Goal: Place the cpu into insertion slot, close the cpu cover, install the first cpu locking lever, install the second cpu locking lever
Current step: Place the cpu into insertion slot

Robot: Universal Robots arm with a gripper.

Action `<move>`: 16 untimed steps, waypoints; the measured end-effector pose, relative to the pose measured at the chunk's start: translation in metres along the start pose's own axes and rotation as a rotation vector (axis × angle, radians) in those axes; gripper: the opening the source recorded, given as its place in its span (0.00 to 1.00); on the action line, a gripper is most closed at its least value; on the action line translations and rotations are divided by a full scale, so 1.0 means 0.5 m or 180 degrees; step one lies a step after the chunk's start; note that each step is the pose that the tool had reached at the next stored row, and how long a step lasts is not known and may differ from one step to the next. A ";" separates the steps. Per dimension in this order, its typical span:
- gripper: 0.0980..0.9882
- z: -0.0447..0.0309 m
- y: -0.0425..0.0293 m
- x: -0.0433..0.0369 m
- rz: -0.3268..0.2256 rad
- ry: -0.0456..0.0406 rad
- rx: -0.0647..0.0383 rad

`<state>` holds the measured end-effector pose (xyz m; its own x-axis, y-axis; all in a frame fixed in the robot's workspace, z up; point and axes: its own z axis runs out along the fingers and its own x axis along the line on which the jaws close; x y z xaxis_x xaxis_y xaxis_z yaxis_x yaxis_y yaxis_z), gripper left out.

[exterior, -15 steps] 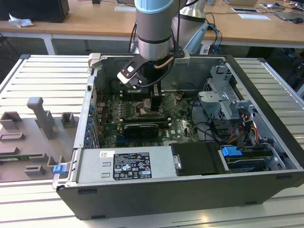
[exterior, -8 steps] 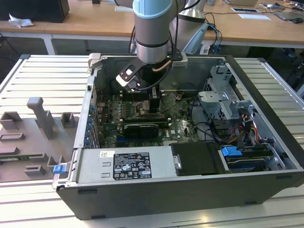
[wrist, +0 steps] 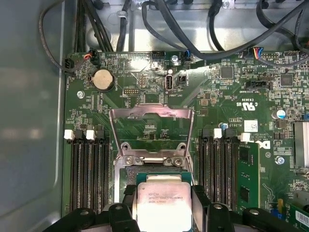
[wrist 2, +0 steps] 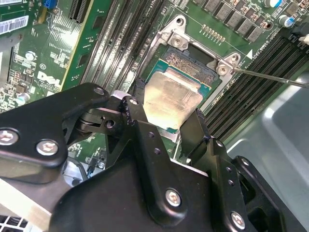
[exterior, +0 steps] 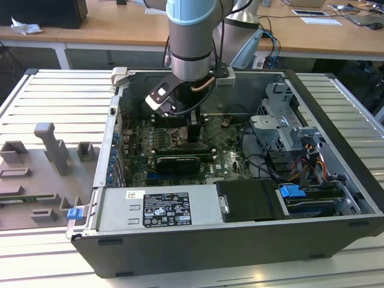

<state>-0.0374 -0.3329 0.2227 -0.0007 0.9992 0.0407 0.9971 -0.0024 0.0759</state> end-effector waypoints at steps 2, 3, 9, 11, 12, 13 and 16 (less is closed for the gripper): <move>0.49 0.001 -0.001 0.001 0.0000 0.0000 0.0000; 0.49 0.002 -0.001 0.001 0.0000 0.0000 0.0000; 0.49 0.003 -0.004 0.001 0.0000 0.0000 0.0000; 0.49 0.004 -0.006 0.002 0.0000 0.0000 0.0000; 0.49 0.004 -0.006 0.002 0.0000 0.0000 0.0000; 0.49 0.004 -0.007 0.002 0.0000 0.0000 0.0000; 0.49 0.004 -0.010 0.003 0.0000 0.0000 0.0000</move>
<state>-0.0423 -0.3315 0.2203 -0.0007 0.9992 0.0407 0.9971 -0.0024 0.0759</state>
